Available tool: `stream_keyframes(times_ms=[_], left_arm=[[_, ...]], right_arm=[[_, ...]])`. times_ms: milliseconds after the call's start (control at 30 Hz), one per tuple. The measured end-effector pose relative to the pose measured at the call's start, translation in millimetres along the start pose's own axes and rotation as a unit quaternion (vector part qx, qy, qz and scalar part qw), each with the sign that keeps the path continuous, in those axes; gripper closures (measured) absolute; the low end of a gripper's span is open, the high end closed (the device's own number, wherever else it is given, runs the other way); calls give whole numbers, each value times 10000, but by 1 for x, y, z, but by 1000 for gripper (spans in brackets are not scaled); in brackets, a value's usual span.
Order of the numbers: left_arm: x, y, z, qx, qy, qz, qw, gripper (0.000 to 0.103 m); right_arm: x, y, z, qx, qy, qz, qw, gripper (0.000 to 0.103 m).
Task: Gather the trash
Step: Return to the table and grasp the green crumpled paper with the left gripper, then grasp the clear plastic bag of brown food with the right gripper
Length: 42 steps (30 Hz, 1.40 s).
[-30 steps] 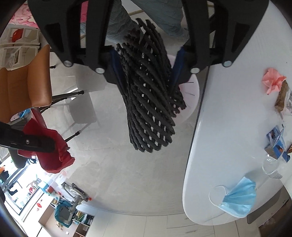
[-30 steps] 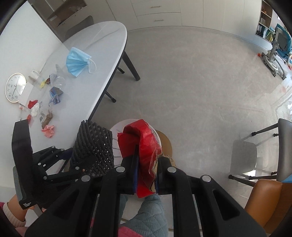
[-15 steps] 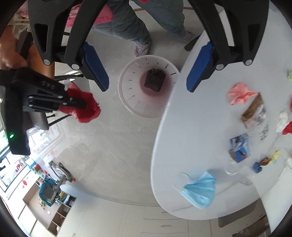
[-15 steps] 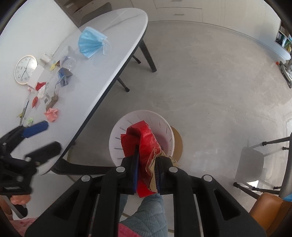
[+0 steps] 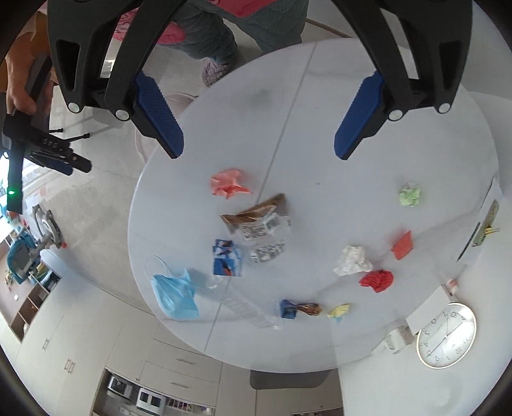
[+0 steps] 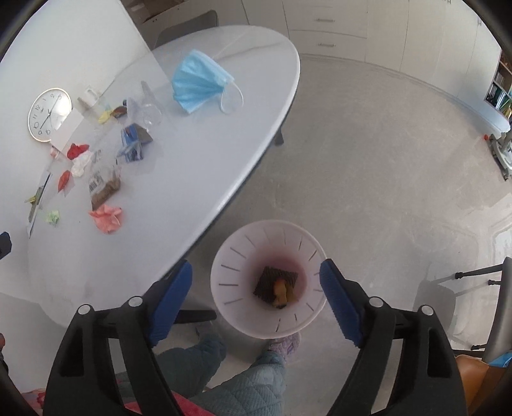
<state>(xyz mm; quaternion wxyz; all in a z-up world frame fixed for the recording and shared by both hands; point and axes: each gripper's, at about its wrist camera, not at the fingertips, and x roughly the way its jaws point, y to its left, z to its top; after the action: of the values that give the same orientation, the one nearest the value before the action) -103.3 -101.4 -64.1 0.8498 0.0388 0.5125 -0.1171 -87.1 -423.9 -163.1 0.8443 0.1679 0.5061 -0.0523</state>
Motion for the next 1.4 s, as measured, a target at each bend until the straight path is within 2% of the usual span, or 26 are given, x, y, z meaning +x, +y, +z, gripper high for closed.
stream_keyframes(times_ms=[100, 300, 433, 600, 867, 1033, 1200, 1400], left_arm=[[-10, 38, 6, -189, -137, 66, 9997, 8], [-19, 105, 13, -379, -293, 97, 9988, 8], [-21, 142, 11, -343, -378, 101, 9986, 8], [-13, 182, 8, -254, -410, 1, 9988, 8], [52, 229, 10, -261, -160, -156, 9994, 9], [106, 244, 12, -318, 192, -120, 9992, 21], [142, 245, 19, -119, 437, -35, 9990, 27], [164, 245, 22, 16, 692, -2, 9976, 48]], right_arm=[[-27, 31, 13, -63, -423, -111, 9990, 3], [-41, 104, 36, -369, -845, -44, 9957, 2], [-30, 150, 43, -622, -910, -68, 9939, 2], [-13, 196, 43, -548, -896, 47, 9945, 2], [7, 240, 42, -602, -739, -112, 9954, 2], [19, 247, 42, -506, -554, -313, 9967, 2], [31, 249, 44, -355, -360, -413, 9979, 2], [65, 258, 54, -402, -112, -435, 9982, 2]])
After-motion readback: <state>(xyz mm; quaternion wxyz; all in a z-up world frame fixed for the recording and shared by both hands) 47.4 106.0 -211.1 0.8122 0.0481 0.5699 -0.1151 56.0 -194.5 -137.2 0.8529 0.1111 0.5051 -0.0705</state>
